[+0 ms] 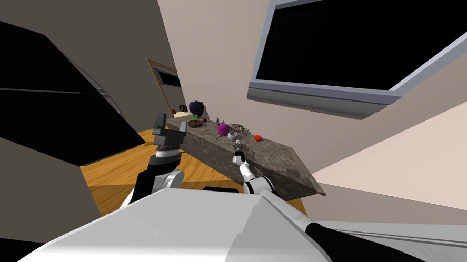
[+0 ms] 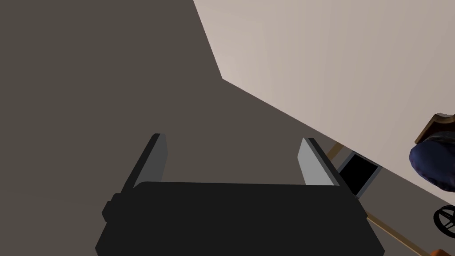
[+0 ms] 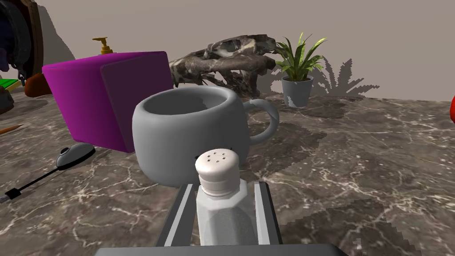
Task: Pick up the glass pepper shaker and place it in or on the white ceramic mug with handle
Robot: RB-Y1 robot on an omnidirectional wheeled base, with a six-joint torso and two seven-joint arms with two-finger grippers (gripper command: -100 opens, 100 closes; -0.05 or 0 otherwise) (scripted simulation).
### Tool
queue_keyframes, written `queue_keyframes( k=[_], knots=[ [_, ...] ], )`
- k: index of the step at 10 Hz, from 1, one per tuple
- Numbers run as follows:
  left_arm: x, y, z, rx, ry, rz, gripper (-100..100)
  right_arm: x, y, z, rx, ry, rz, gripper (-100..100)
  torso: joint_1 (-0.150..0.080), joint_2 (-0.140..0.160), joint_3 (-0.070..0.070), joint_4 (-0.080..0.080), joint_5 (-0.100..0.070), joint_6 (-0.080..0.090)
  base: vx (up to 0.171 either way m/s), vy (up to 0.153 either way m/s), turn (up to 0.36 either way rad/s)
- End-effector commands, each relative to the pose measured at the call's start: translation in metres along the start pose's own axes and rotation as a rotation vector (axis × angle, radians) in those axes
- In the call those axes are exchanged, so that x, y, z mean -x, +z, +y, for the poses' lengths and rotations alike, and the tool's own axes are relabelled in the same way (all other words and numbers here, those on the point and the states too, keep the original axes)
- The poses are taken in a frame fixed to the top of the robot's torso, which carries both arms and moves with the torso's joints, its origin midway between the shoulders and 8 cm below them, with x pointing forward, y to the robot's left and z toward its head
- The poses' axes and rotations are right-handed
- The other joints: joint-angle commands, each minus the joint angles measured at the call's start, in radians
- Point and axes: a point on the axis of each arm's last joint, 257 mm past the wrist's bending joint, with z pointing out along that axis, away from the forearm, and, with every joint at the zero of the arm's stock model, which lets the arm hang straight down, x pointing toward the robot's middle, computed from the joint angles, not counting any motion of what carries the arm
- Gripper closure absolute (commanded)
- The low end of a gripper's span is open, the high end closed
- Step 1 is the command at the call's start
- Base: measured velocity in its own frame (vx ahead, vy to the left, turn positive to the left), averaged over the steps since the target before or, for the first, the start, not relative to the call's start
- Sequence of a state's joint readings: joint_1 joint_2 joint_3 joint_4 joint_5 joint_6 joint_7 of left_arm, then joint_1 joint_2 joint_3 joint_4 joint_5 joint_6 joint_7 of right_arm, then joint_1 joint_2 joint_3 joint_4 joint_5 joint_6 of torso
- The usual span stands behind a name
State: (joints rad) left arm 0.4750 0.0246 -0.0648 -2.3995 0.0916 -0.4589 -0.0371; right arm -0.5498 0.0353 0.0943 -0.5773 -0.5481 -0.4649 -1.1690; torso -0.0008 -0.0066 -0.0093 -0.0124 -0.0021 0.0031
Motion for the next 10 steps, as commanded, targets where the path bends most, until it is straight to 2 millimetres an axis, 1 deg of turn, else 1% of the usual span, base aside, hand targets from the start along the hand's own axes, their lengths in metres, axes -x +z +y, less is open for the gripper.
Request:
queue_keyframes(
  k=[1, 2, 3, 4, 5, 6, 8, 10],
  knots=[
    [0.000, 0.000, 0.000, 0.000, 0.000, 0.000, 0, -0.029, 0.011, 0.025, 0.030, 0.010, 0.063, 100, 0.000, 0.000, 0.000, 0.000, 0.000, 0.000, 0.033, 0.103, 0.020],
    [0.000, 0.000, 0.000, 0.000, 0.000, 0.000, 0, -0.046, 0.016, 0.038, 0.045, 0.020, 0.101, 100, 0.005, -0.002, 0.000, 0.001, 0.001, 0.000, 0.077, 0.145, -0.009],
    [0.000, 0.000, 0.000, 0.000, 0.000, 0.000, 0, -0.046, 0.016, 0.038, 0.045, 0.020, 0.101, 100, 0.008, -0.005, -0.001, 0.002, 0.002, 0.000, 0.086, 0.087, -0.019],
    [0.000, 0.000, 0.000, 0.000, 0.000, 0.000, 0, -0.063, 0.020, 0.052, 0.061, 0.037, 0.140, 100, 0.006, -0.005, -0.003, -0.001, 0.001, 0.000, 0.071, 0.063, 0.015],
    [0.000, 0.000, 0.000, 0.000, 0.000, 0.000, 0, -0.063, 0.020, 0.052, 0.061, 0.037, 0.140, 100, 0.004, -0.006, -0.003, 0.000, 0.001, 0.000, 0.048, 0.038, 0.007],
    [0.000, 0.000, 0.000, 0.000, 0.000, 0.000, 0, -0.096, 0.025, 0.078, 0.090, 0.087, 0.218, 100, 0.002, -0.004, -0.002, 0.000, 0.000, 0.001, 0.040, 0.086, 0.013],
    [0.000, 0.000, 0.000, 0.000, 0.000, 0.000, 0, -0.096, 0.025, 0.078, 0.090, 0.087, 0.218, 100, 0.003, -0.003, -0.001, 0.000, 0.000, 0.001, 0.038, 0.057, -0.015],
    [0.000, 0.000, 0.000, 0.000, 0.000, 0.000, 0, -0.124, 0.025, 0.102, 0.116, 0.161, 0.293, 100, 0.001, -0.002, 0.000, 0.001, -0.001, 0.001, 0.024, 0.064, 0.015]
  ],
)
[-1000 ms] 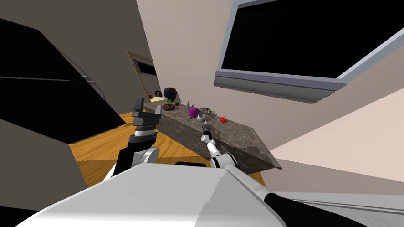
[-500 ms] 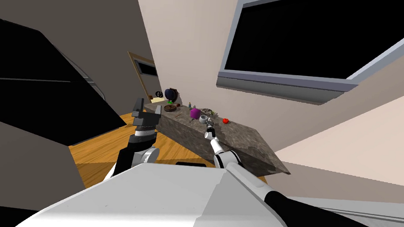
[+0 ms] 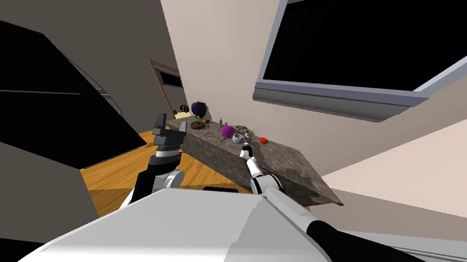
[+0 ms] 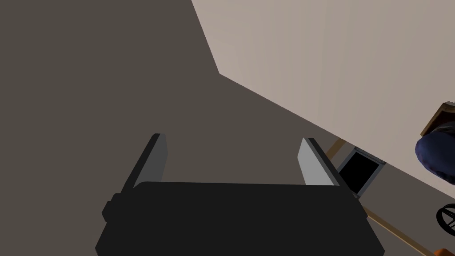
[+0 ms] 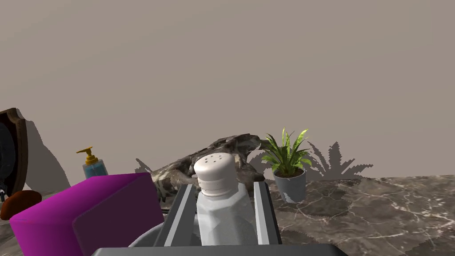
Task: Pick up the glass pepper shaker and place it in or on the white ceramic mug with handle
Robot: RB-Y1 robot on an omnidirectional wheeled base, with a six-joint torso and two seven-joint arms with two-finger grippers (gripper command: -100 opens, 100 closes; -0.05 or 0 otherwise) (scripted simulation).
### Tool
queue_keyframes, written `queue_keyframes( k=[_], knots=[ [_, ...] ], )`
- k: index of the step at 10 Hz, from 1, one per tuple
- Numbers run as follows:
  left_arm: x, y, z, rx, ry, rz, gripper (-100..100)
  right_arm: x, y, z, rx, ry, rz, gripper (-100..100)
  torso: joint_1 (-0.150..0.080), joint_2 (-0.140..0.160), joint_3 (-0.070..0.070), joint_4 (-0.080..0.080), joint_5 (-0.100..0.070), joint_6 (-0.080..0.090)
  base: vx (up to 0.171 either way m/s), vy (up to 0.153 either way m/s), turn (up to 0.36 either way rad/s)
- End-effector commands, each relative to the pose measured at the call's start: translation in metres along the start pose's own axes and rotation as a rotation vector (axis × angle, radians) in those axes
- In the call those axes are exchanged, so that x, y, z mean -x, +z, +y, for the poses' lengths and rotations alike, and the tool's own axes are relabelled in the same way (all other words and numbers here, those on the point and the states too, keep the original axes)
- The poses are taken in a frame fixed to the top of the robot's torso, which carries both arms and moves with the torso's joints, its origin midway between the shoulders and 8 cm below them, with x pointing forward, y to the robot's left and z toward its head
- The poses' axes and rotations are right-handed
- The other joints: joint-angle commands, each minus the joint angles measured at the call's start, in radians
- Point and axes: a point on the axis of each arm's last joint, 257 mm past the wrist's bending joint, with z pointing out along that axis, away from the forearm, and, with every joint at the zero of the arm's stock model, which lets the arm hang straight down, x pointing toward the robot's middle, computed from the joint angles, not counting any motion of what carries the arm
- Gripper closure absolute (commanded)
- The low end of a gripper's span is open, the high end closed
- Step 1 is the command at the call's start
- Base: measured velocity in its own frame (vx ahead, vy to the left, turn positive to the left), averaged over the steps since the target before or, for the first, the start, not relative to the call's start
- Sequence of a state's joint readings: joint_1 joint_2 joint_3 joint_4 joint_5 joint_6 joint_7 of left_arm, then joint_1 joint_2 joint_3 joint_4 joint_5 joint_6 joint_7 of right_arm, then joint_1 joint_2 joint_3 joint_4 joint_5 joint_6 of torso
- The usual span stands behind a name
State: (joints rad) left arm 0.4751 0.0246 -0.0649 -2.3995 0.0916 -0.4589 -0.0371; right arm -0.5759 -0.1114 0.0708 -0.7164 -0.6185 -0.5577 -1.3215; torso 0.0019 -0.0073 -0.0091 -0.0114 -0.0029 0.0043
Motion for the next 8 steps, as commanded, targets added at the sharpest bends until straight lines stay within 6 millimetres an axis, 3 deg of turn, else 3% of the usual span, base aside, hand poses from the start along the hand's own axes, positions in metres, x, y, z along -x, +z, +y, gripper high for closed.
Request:
queue_keyframes(
  k=[1, 5, 7, 8],
  knots=[
    [0.000, 0.000, 0.000, 0.000, 0.000, 0.000, 0, -0.009, 0.006, 0.003, 0.009, 0.027, 0.023, 100, 0.000, 0.000, 0.000, 0.000, 0.000, 0.000, 0.015, 0.067, -0.024],
    [0.000, 0.000, 0.000, 0.000, 0.000, 0.000, 0, -0.046, 0.012, 0.032, 0.054, 0.164, 0.125, 100, -0.001, 0.001, 0.001, 0.000, -0.001, -0.001, 0.018, 0.066, 0.013],
    [0.000, 0.000, 0.000, 0.000, 0.000, 0.000, 0, -0.046, 0.012, 0.032, 0.053, 0.180, 0.125, 100, -0.002, 0.001, 0.001, 0.000, -0.001, -0.001, 0.012, 0.041, -0.004],
    [0.000, 0.000, 0.000, 0.000, 0.000, 0.000, 0, -0.057, 0.013, 0.041, 0.068, 0.237, 0.158, 100, -0.004, 0.002, 0.001, 0.000, -0.002, -0.001, 0.005, 0.031, 0.025]
  ],
)
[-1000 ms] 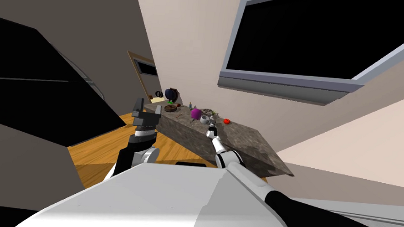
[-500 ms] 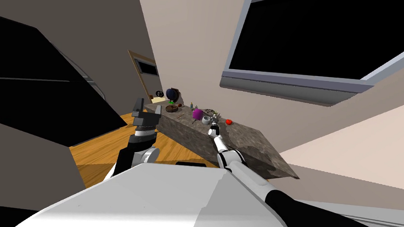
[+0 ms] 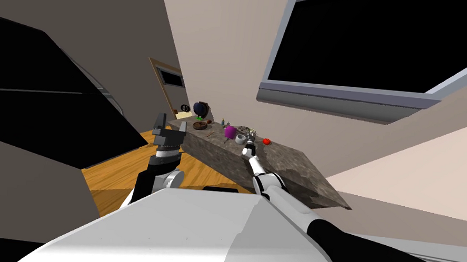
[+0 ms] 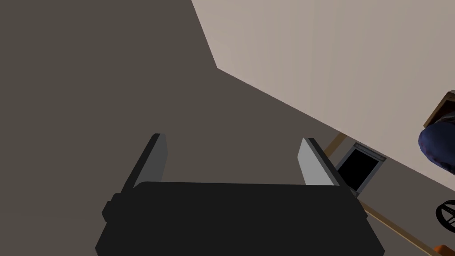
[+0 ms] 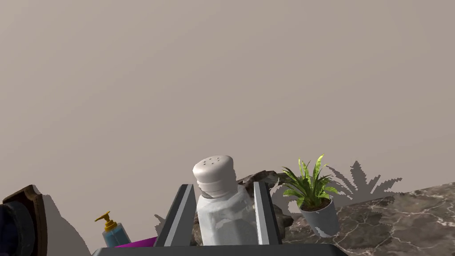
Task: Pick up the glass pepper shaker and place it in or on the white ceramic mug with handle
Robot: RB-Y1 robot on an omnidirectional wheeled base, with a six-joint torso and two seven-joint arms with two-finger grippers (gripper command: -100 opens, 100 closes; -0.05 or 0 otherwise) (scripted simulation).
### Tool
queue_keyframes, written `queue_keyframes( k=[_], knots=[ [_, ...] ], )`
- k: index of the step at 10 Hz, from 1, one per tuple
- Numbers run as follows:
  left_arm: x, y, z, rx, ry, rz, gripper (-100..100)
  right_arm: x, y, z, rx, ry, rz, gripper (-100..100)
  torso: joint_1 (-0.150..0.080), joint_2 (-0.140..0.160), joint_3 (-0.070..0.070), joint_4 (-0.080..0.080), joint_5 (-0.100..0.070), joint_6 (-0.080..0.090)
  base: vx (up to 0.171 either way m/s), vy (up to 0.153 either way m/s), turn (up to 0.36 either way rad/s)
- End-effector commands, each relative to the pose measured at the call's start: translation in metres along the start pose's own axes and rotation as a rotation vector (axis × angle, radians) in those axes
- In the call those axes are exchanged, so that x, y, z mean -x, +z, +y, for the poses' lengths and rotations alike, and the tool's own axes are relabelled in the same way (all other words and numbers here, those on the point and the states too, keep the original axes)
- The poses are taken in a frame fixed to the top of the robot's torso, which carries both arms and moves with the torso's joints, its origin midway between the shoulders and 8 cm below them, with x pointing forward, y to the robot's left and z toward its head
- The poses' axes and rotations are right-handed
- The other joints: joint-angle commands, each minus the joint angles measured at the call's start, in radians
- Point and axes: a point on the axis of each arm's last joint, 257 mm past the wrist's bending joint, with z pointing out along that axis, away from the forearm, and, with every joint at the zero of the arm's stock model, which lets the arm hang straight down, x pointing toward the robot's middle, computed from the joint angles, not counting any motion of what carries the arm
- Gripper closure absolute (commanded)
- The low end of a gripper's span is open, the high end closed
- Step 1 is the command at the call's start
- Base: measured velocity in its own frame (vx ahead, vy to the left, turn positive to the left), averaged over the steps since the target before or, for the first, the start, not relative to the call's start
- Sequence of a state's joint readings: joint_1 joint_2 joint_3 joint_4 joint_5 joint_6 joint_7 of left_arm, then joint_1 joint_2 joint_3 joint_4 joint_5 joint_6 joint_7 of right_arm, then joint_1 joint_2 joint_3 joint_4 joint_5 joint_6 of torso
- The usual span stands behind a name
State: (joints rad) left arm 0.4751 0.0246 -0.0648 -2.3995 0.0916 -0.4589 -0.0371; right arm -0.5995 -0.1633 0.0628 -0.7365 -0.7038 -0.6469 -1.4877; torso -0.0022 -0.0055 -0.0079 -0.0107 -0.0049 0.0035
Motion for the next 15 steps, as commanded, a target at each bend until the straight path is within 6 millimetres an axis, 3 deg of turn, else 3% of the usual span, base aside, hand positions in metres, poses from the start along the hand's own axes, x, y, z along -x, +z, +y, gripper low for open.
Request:
queue_keyframes(
  k=[1, 15],
  knots=[
    [0.000, 0.000, 0.000, 0.000, 0.000, 0.000, 0, -0.017, 0.000, 0.010, 0.023, 0.084, 0.051, 100, 0.000, 0.000, 0.000, 0.000, 0.000, 0.000, 0.020, 0.067, 0.024],
    [0.000, 0.000, 0.000, 0.000, 0.000, 0.000, 0, -0.074, -0.006, 0.063, 0.136, 0.638, 0.276, 100, -0.003, 0.002, 0.002, 0.001, -0.003, -0.001, 0.016, 0.041, 0.022]
  ],
)
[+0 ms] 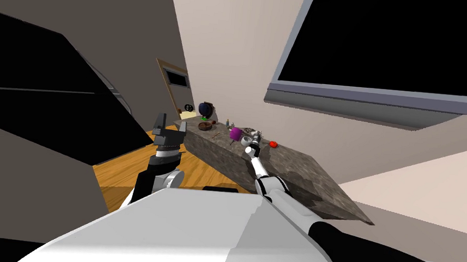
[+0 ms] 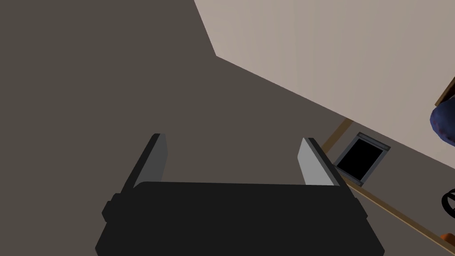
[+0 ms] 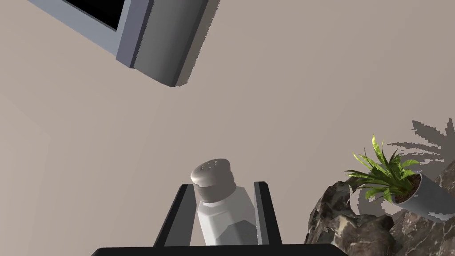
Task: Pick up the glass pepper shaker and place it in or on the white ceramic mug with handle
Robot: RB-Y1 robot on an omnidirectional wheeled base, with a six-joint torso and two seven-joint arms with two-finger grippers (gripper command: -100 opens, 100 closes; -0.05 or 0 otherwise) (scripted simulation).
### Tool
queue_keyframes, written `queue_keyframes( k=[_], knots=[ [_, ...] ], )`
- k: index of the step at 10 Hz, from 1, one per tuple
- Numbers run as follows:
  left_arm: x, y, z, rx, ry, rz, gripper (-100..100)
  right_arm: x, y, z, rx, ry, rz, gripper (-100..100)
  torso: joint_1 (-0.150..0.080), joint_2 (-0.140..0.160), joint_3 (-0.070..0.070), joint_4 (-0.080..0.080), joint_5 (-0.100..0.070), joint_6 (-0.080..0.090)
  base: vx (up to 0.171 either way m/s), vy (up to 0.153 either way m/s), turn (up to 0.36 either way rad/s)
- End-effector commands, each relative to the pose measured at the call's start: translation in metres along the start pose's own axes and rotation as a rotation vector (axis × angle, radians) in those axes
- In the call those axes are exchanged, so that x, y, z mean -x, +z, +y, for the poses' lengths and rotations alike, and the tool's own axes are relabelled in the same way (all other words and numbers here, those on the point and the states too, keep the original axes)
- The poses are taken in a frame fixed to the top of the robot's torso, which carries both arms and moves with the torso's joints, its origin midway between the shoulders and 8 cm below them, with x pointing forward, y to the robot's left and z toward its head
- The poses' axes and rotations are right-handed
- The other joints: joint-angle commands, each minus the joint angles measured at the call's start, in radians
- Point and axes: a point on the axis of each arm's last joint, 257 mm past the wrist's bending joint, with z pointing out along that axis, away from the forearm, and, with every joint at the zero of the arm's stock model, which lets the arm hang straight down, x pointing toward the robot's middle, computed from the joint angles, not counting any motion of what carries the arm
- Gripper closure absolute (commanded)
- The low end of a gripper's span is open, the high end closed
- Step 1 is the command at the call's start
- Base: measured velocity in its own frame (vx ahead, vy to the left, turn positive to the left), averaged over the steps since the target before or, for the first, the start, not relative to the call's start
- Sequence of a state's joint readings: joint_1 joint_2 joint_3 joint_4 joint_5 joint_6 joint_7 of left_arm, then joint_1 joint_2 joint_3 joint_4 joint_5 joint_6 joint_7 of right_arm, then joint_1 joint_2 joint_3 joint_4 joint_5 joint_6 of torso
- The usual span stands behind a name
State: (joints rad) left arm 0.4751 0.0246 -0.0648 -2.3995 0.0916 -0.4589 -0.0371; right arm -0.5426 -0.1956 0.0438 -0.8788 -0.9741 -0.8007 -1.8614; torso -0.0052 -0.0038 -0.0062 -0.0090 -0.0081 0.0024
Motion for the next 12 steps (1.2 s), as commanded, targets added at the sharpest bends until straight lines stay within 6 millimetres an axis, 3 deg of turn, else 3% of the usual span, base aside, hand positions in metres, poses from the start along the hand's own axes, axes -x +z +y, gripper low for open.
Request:
queue_keyframes(
  k=[1, 12],
  knots=[
    [0.000, 0.000, 0.000, 0.000, 0.000, 0.000, 0, -0.004, 0.000, 0.001, 0.008, 0.063, 0.018, 100, 0.000, 0.000, 0.000, 0.000, 0.000, 0.000, 0.020, 0.025, 0.013],
    [0.000, 0.000, 0.000, 0.000, 0.000, 0.000, 0, -0.048, -0.004, 0.025, 0.103, 0.600, 0.232, 100, -0.002, 0.001, 0.001, 0.001, -0.001, 0.000, 0.019, 0.020, 0.040]
  ],
)
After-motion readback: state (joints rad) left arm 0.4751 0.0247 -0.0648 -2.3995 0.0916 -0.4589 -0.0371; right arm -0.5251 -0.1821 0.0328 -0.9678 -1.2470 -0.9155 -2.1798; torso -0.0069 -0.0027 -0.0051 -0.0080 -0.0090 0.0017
